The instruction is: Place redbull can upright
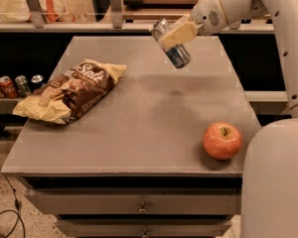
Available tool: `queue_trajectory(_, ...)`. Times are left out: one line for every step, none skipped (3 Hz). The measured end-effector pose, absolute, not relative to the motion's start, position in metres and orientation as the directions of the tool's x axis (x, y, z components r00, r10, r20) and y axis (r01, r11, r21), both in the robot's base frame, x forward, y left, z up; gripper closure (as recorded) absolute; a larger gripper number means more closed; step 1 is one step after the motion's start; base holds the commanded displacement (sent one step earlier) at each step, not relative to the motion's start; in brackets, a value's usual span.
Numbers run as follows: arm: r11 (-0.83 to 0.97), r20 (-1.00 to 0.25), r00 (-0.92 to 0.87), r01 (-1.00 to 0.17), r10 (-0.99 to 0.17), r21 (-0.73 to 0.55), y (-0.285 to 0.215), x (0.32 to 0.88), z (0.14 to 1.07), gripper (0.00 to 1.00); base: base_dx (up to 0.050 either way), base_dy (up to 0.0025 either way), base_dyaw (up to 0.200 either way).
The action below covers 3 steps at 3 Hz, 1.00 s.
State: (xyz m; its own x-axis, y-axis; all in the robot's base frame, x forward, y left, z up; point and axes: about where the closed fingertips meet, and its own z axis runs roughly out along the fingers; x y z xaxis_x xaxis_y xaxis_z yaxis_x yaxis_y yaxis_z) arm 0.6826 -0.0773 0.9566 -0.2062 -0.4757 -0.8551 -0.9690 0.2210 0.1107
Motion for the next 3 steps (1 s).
queue_trajectory(0.16,-0.87,-0.126,-0.986,-0.477,0.055,-0.0752,0.6842,0.9616,1.0,0.0,0.0,0.0)
queue_trajectory(0.161,-0.871,-0.126,-0.985,-0.476,0.055,-0.0747,0.6848,0.9615,1.0,0.0,0.0,0.0)
queue_trajectory(0.189,-0.877,-0.17,-0.978,-0.449,0.092,-0.0793,0.6868,0.9588,1.0,0.0,0.0,0.0)
